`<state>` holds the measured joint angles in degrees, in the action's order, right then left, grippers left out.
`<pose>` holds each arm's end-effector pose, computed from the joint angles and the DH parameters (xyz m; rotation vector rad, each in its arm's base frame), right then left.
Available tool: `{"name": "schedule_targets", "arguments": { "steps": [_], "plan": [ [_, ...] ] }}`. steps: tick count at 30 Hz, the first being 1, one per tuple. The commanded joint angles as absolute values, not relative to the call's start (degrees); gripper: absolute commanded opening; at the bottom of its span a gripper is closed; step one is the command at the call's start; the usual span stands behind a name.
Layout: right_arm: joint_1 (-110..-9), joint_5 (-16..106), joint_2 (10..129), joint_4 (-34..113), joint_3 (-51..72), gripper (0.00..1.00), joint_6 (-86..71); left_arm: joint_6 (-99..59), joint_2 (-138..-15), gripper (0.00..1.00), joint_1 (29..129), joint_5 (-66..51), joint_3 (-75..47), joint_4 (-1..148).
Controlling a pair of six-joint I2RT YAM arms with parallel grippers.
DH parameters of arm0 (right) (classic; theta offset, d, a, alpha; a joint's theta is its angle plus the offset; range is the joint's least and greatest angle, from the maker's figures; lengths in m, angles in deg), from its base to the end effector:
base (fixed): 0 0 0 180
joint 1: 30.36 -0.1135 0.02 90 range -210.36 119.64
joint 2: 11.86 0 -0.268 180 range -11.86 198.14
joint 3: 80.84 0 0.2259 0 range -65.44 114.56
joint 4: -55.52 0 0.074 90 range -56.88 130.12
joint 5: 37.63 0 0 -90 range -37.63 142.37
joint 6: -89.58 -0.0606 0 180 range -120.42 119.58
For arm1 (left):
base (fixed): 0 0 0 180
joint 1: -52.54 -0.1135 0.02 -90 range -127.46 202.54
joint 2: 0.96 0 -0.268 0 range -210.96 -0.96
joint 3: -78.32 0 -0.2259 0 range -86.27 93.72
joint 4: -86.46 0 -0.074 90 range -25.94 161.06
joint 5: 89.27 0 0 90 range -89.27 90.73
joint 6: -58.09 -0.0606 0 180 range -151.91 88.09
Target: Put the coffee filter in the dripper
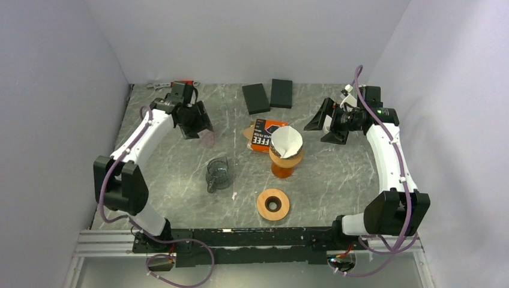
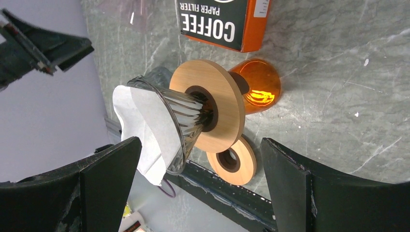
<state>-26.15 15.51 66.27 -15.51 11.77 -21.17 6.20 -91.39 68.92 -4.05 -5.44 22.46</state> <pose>0.2531 0.0178 0.3301 0.2963 2.4991 0.9340 0.3033 -0.0944 0.2902 -0.4686 2.6089 -0.4441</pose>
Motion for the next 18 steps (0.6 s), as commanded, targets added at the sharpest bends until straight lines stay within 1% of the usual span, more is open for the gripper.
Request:
{"name": "schedule_targets", "arguments": {
  "steps": [1, 4, 12, 18],
  "plan": [
    [-25.7, 15.7, 66.3, -14.4, 13.9, 1.0, -20.5, 9.0, -95.1, 0.65, 63.6, -9.9, -4.1, 30.7],
    [-25.6, 15.6, 66.2, -14.2, 13.6, 1.0, -20.5, 12.7, -98.3, 0.62, 61.8, -13.3, -4.0, 35.8],
    [-24.8, 15.2, 66.5, -14.5, 13.3, 1.0, -20.0, 22.6, -108.1, 0.58, 61.1, -20.0, -1.3, 42.9],
    [-24.1, 14.8, 67.4, -15.0, 14.2, 1.0, -19.5, 24.5, -110.8, 0.53, 61.1, -18.6, 0.2, 41.9]
  ]
}}
